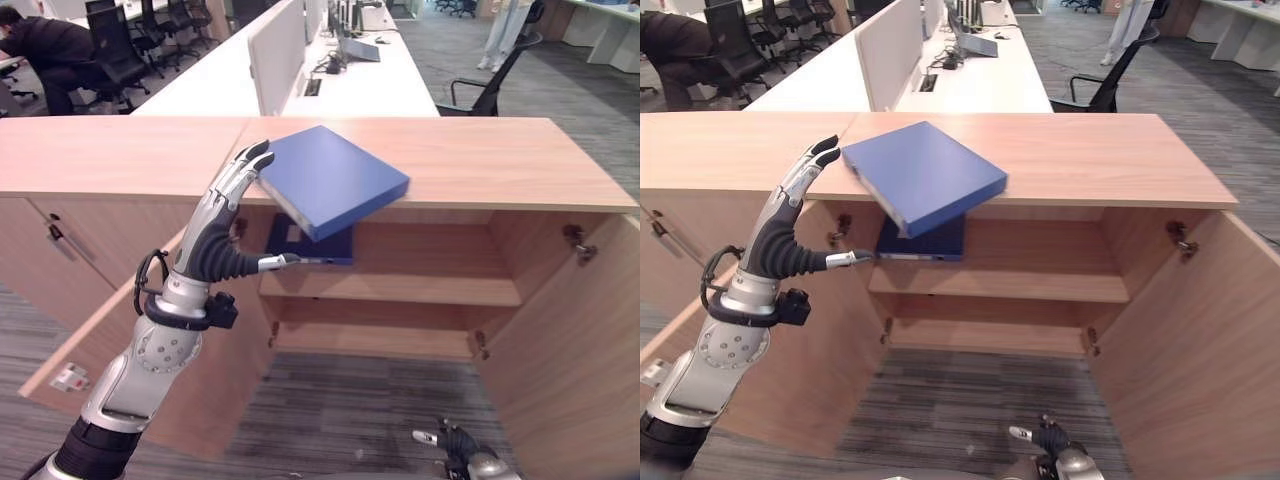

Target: Put the empty folder in the office cabinet

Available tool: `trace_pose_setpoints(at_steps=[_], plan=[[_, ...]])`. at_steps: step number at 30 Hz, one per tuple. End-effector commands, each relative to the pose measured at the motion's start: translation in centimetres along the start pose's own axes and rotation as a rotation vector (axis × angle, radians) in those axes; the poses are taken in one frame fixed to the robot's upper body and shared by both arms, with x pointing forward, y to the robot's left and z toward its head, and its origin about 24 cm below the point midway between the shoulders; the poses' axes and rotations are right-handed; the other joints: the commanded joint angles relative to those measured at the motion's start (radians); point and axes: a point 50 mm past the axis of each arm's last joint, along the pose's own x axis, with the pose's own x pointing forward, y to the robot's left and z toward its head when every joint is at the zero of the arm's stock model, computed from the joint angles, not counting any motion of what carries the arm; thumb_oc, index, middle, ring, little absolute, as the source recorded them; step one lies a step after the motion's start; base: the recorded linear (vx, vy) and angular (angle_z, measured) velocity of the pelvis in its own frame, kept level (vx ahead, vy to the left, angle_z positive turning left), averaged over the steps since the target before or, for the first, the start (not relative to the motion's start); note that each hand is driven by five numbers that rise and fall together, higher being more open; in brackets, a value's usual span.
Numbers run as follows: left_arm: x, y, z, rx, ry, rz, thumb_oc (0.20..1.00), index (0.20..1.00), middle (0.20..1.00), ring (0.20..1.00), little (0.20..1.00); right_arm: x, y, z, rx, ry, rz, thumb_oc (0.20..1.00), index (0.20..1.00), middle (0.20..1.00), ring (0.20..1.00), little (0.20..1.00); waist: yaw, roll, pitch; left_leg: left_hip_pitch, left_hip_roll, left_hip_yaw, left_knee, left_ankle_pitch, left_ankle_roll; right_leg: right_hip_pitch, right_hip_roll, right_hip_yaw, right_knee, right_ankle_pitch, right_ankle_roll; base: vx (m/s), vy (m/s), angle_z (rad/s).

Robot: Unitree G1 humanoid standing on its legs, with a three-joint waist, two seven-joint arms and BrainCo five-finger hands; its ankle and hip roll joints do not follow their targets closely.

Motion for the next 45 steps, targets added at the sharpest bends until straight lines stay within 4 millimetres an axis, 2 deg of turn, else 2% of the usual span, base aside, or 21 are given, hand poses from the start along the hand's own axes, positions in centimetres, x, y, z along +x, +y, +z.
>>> trace_pose_setpoints(at_steps=[1, 3, 4, 13, 19, 22, 37, 45], plan=[[-0.3, 0.9, 0.0, 0.065, -0.009, 0.039, 1.000, 1.000, 1.000, 1.000, 1.000, -0.1, 2.5, -1.2, 0.033, 0.044, 0.042, 1.000, 1.000, 1.000, 1.000, 1.000, 0.027, -0.075, 0.007, -0.075, 0.065, -0.070, -0.080, 0.048, -0.083, 0.300, 0.154, -0.068, -0.480, 0.061, 0.043, 0.04, -0.178, 0.82], [-0.4, 0.9, -0.1, 0.072, -0.006, 0.037, 1.000, 1.000, 1.000, 1.000, 1.000, -0.1, 2.7, -1.4, 0.028, 0.054, 0.042, 1.000, 1.000, 1.000, 1.000, 1.000, 0.031, -0.080, -0.004, -0.086, 0.073, -0.067, -0.080, 0.053, -0.092, 0.317, 0.178, -0.085, -0.525, 0.067, 0.037, 0.05, -0.125, 0.68], [-0.5, 0.8, -0.4, 0.080, 0.010, 0.026, 1.000, 1.000, 1.000, 1.000, 1.000, -0.1, 2.6, -1.6, 0.019, 0.064, 0.040, 1.000, 1.000, 1.000, 1.000, 1.000, 0.038, -0.087, -0.028, -0.095, 0.079, -0.057, -0.080, 0.055, -0.101, 0.341, 0.207, -0.089, -0.589, 0.059, 0.032, 0.06, -0.062, 0.36], [-1.1, 0.0, -1.4, 0.122, 0.058, -0.040, 1.000, 1.000, 1.000, 1.000, 1.000, -0.3, 2.2, -2.1, -0.002, 0.080, 0.024, 1.000, 1.000, 1.000, 1.000, 1.000, 0.032, -0.101, -0.065, -0.099, 0.108, -0.033, -0.078, 0.055, -0.121, 0.381, 0.254, -0.067, -0.676, 0.064, 0.016, 0.06, -0.048, -0.16], [-1.0, -0.7, -2.8, 0.180, 0.103, -0.051, 1.000, 1.000, 1.000, 1.000, 1.000, -0.3, 2.1, -2.3, 0.004, 0.081, 0.017, 1.000, 1.000, 1.000, 1.000, 1.000, 0.014, -0.099, -0.076, -0.087, 0.118, -0.017, -0.079, 0.050, -0.128, 0.394, 0.262, -0.063, -0.695, 0.064, 0.012, 0.04, -0.026, -0.35], [-0.3, -1.1, -3.3, 0.210, 0.098, -0.050, 1.000, 1.000, 1.000, 1.000, 1.000, -0.4, 2.0, -2.5, 0.004, 0.090, 0.011, 1.000, 1.000, 1.000, 1.000, 1.000, 0.000, -0.095, -0.080, -0.081, 0.119, -0.011, -0.079, 0.046, -0.128, 0.396, 0.264, -0.055, -0.696, 0.063, 0.011, 0.03, -0.012, -0.02], [0.5, -3.0, -2.2, 0.173, 0.016, -0.135, 1.000, 1.000, 1.000, 1.000, 1.000, -0.6, 1.7, -3.3, -0.001, 0.118, -0.009, 1.000, 1.000, 1.000, 1.000, 1.000, -0.033, -0.080, -0.088, -0.063, 0.122, 0.017, -0.080, 0.034, -0.120, 0.396, 0.268, -0.028, -0.709, 0.076, 0.013, 0.02, -0.003, -0.07], [1.7, -4.1, -2.1, 0.289, -0.080, -0.240, 1.000, 1.000, 1.000, 1.000, 1.000, -0.6, 1.2, -3.4, -0.012, 0.120, -0.023, 1.000, 1.000, 1.000, 1.000, 1.000, -0.056, -0.072, -0.094, -0.057, 0.123, 0.029, -0.080, 0.028, -0.119, 0.394, 0.272, -0.013, -0.717, 0.083, 0.015, 0.00, -0.003, -0.07]])
